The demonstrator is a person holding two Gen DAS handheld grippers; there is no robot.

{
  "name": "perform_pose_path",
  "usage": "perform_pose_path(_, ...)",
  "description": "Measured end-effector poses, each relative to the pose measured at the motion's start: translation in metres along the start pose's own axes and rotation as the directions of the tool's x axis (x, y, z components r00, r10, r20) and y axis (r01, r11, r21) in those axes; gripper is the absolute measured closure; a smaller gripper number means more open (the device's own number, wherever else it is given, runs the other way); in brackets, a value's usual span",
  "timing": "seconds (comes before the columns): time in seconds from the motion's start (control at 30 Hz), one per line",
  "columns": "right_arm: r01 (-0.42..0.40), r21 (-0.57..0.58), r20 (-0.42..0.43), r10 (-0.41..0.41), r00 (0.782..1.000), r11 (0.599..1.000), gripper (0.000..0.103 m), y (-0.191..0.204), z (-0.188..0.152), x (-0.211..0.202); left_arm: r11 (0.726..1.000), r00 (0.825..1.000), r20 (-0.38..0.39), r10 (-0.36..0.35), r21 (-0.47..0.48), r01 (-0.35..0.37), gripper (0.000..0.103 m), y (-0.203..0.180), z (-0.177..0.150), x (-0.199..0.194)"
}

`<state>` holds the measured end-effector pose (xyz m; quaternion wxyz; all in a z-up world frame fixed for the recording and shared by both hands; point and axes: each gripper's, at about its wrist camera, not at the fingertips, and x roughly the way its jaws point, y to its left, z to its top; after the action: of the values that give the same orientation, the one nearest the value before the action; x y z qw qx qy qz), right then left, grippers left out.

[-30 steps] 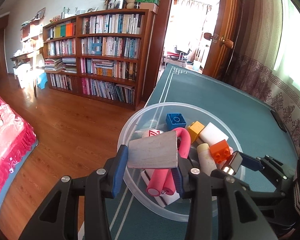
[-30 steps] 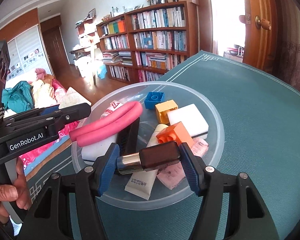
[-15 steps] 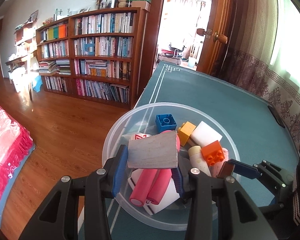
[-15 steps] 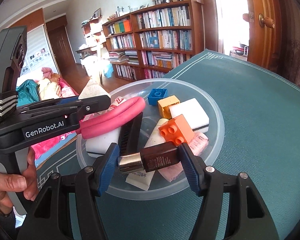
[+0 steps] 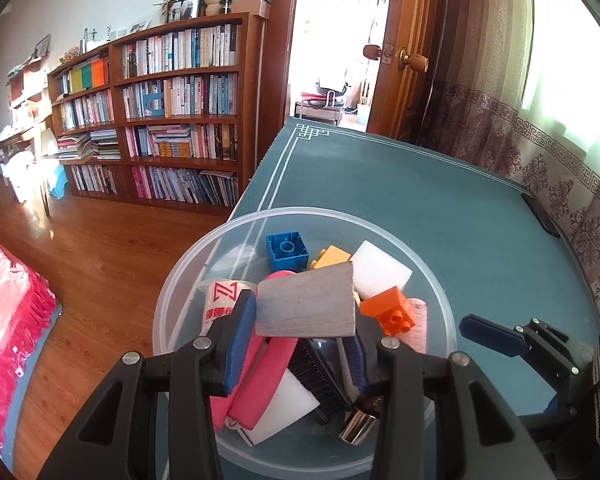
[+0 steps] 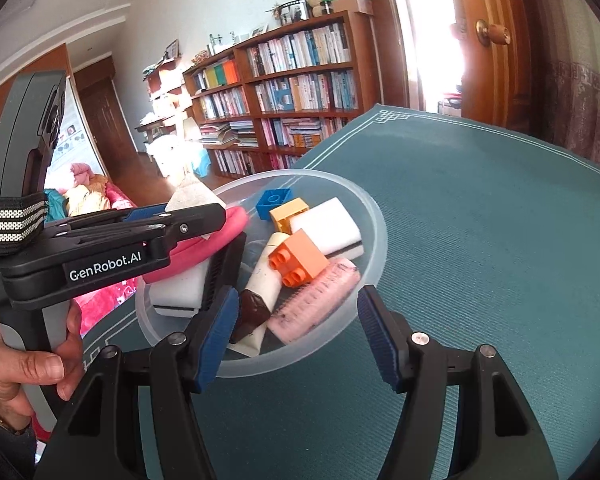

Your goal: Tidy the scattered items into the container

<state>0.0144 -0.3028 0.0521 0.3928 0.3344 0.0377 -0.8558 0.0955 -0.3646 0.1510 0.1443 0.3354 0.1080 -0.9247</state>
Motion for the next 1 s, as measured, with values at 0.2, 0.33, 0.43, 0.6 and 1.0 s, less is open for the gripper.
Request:
perform_pose_path(0.2,0.018,0.054,0.027,-0.020,0.999,0.998,0.037,-0.015,-0.001,-0.009,1.000,0.999,-0.032,-0.016,0.018,0.016,0.057,-0.017,0.002,0.018)
perform_pose_path(0.33,0.016,0.063,0.033,-0.018,0.999,0.998,0.037,-0.017,-0.001,-0.011,1.000,0.999,-0.042,0.001,0.012,0.000,0.056,-0.020,0.003,0.027)
perform_pose_path(0.43,0.004,0.070,0.026,-0.006,1.000,0.998,0.037,-0.019,-0.002,-0.010,1.000,0.999,-0.048,0.001,0.002,-0.001,0.040,-0.021,0.004,0.030)
perform_pose_path(0.6,-0.001,0.092,0.023,-0.001,1.000,0.996,0.037,-0.024,-0.004,-0.010,1.000,0.998,-0.052,0.028,0.009,-0.027,0.024,-0.024,0.004,0.029)
perform_pose_path(1.0,0.003,0.088,0.024,-0.005,1.000,0.996,0.033,-0.020,-0.003,-0.023,0.983,0.983,0.031,0.183,-0.034,-0.182,0.000,-0.010,0.000,-0.008)
